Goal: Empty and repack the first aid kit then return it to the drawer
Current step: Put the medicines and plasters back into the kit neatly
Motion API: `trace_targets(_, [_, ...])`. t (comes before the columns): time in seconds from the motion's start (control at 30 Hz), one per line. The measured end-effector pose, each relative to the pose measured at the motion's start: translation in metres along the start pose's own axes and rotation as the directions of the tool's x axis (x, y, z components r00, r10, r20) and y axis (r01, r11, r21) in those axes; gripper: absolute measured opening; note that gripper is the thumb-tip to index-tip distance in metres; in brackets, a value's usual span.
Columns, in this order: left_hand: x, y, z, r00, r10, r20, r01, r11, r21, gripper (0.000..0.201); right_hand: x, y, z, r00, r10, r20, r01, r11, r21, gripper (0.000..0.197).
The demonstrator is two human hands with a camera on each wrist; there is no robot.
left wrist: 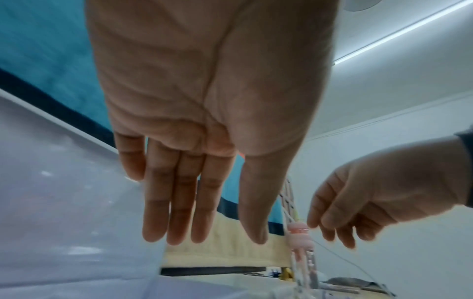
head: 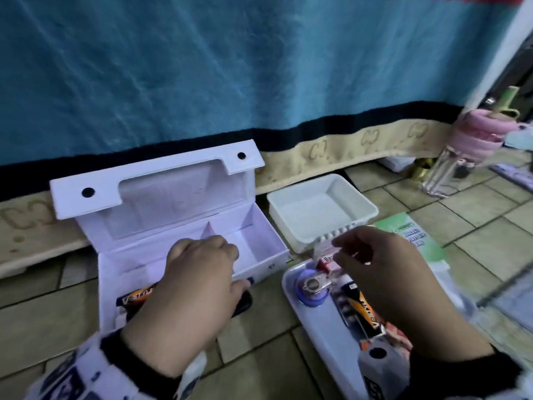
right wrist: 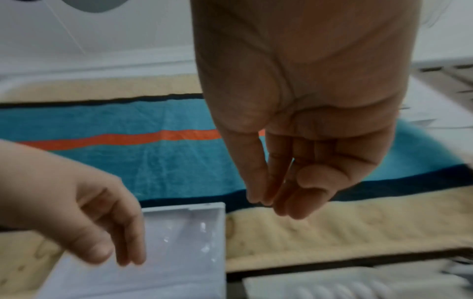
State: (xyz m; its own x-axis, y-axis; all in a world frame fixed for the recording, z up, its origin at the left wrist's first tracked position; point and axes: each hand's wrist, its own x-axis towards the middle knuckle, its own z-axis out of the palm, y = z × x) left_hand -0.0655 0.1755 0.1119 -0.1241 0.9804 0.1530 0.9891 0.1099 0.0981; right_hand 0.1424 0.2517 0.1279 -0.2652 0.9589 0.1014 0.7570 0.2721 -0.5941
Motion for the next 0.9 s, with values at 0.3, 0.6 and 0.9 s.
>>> trace_targets(0.3, [0.065,0.065,0.014,0.985,0.150,0.088,-0.132,0.974,-0.183,0.033,-0.017,0.063,0.018,0.953,0.291,0.087,-0.249,0.912,-0.327,0.020])
trace_targets(0.6, [0.100,0.100,0.046,0.925,0.260,0.278,-0.222,0.962,-0.161,0.032,-0.024,0.056,0.026,0.980,0.188,0.059,-0.150,0.907,-0.394,0.029])
trace_targets(0.9, [0.101,0.120,0.066,0.898,0.274,0.344,-0.300,0.954,0.026,0.020,-0.022,0.056,0.024,0.977,0.169,0.128,-0.108,0.917,-0.384,0.031])
